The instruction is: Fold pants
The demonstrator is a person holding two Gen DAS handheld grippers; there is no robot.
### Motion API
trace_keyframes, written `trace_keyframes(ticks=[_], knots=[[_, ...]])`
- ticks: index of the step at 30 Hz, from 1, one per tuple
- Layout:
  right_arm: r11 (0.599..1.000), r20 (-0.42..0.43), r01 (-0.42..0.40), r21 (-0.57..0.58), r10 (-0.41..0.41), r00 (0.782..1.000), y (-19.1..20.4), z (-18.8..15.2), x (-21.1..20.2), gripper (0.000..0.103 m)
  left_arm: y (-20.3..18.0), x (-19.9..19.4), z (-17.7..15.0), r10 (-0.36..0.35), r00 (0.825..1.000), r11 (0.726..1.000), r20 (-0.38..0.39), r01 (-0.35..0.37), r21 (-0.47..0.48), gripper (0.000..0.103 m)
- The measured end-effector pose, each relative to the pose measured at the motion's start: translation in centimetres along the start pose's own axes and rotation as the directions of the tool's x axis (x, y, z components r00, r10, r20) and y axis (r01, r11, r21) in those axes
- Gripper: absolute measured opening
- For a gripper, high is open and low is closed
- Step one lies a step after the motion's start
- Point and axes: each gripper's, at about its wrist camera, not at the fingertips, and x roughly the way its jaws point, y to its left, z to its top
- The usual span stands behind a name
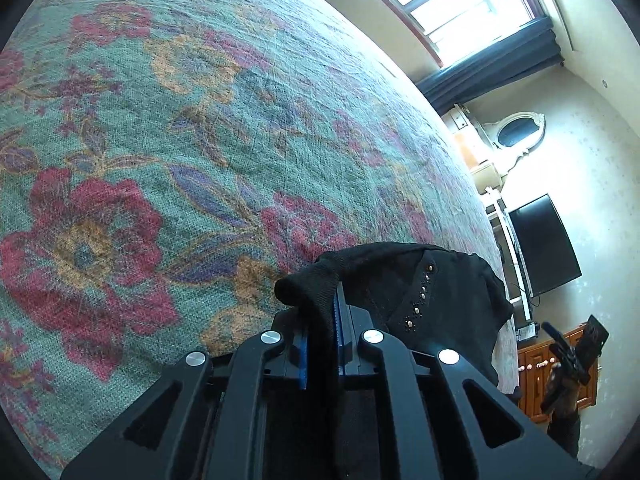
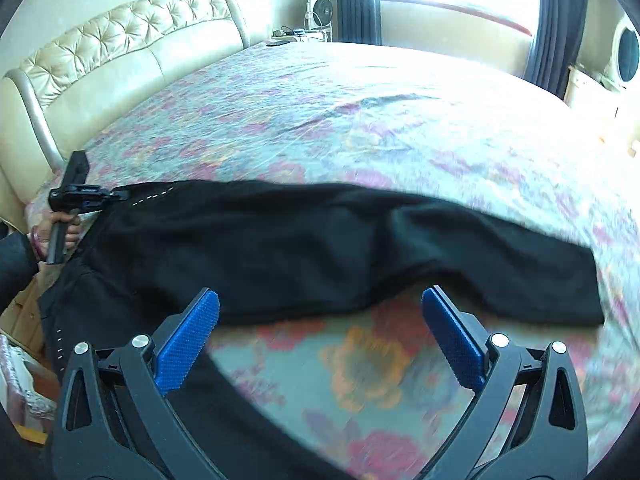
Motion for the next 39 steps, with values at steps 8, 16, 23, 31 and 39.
trace_keyframes(ticks=[8,16,23,31,39], knots=[[0.972,-0.216,0.096,-0.216,-0.144,0.966,-4.6,9.2,14.0,0.079,0.9,-0.2,0.2,-0.009,1.0,1.0,-0.006,0.008,-0.017,0.009],[0.905,-0.318,0.038,-0.424,-0.188,0.929,-4.1,9.1,20.3,0.076,0.9,0.1,0.5,-0.035,0.999,0.999,-0.009,0.035,0.001,0.009],[0.953,-0.397,-0.043,-0.3,-0.084,0.914,-6.2,8.1,22.4,0.062,1.6,-0.1,0.4,-0.061,0.998,0.998,-0.01,0.061,-0.003,0.011],[0.879,-0.218,0.074,-0.471,-0.198,0.956,-2.3,6.1,17.2,0.01,0.4,-0.5,0.1,-0.016,1.0,1.0,0.016,0.016,0.017,0.01],[0.837,0.075,0.259,-0.483,-0.255,0.964,1.3,2.9,4.5,0.01,-2.5,-5.1,-0.8,-0.111,0.985,0.994,0.134,0.106,0.041,0.009]])
